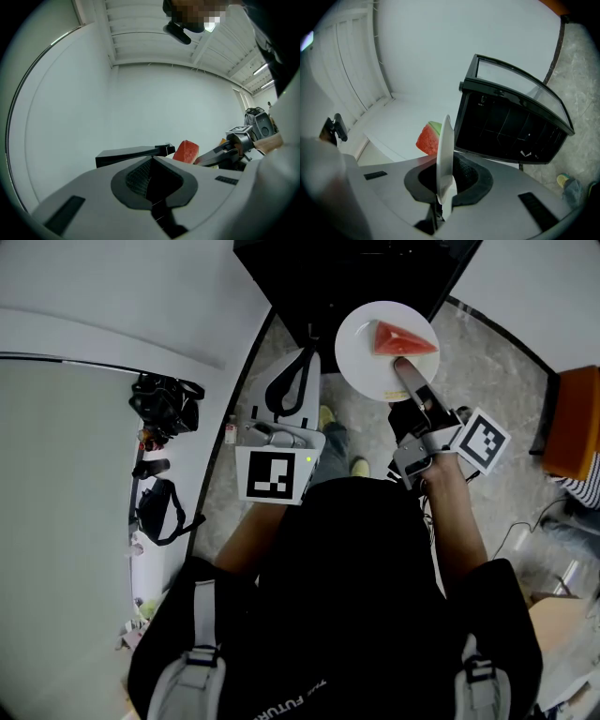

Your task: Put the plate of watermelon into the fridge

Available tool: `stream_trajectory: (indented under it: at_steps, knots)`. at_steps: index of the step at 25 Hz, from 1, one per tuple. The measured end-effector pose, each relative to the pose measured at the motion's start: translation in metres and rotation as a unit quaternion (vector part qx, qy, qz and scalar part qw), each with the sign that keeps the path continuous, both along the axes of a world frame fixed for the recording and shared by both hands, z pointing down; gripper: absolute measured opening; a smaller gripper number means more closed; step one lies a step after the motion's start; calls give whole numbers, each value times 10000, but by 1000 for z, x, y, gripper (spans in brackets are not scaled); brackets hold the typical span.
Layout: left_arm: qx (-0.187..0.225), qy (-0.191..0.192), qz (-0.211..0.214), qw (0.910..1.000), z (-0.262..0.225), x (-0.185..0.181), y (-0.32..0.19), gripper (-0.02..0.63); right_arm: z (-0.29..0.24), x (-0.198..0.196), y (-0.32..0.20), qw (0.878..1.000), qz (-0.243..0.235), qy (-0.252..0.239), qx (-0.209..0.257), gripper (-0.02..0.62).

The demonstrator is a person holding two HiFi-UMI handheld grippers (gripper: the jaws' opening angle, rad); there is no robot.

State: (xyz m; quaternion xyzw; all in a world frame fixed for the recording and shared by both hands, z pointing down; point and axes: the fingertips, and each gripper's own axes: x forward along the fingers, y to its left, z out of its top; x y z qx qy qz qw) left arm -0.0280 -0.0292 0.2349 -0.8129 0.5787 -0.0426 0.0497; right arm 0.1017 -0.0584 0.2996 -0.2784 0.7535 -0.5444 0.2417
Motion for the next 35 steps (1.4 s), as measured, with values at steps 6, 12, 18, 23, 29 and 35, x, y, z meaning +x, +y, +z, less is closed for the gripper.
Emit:
stream_trajectory:
  at_steps: [6,12,18,23,29,35]
  knots:
    - [-291,80,-122,9995,18,-40,-83,13,11,-44,-81,9996,-208,39,-205,26]
    - [-505,146,-197,9984,41,-79,-142,12,35,-83,-138,9984,-347,139,-413,26]
    - [-761,265,-236,9965,62,-110,-204,12,48,-115,-197,9969,-460,256,-593,26]
    - [-725,273,-123,9969,65,-99,-206,13,52,-108,-193,9968,-471,251,-592,25]
    - [-662,286,-91,9974,60,-100,-214,12,50,-110,-197,9967,-480,278,-589,26]
    - [-610,322,-103,9976,53,-103,-217,12,41,-113,-198,9970,-494,274,-531,26]
